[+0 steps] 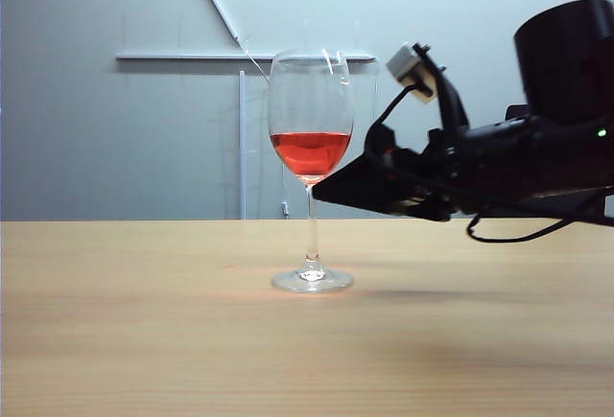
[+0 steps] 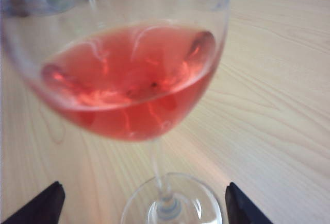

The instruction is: Gently pick up the goblet, rotate it counterclockwise for two full turns (viewing from above), and then place it back on the table.

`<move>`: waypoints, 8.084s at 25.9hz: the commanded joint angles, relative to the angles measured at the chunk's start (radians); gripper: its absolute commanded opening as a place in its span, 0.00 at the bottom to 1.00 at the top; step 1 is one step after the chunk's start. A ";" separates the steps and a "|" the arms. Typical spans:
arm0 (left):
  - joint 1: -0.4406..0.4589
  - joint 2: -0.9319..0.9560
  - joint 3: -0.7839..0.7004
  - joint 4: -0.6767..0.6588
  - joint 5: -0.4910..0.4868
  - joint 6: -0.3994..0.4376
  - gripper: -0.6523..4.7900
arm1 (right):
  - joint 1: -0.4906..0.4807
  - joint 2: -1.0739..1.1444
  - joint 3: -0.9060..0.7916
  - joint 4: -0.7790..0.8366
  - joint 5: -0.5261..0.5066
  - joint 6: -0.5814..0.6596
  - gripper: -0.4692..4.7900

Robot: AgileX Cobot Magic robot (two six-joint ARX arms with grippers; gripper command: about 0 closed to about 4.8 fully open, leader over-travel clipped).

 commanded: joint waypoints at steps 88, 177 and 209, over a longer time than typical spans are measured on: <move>0.000 0.000 0.002 0.010 0.001 0.006 0.11 | 0.034 -0.182 0.282 -0.661 0.116 -0.020 0.07; 0.000 0.000 0.002 0.010 0.001 0.006 0.11 | 0.253 -0.204 0.178 -0.409 0.374 -0.367 0.07; 0.000 0.000 0.002 0.010 0.000 0.006 0.11 | 0.176 -0.150 -0.084 0.248 0.170 0.195 0.08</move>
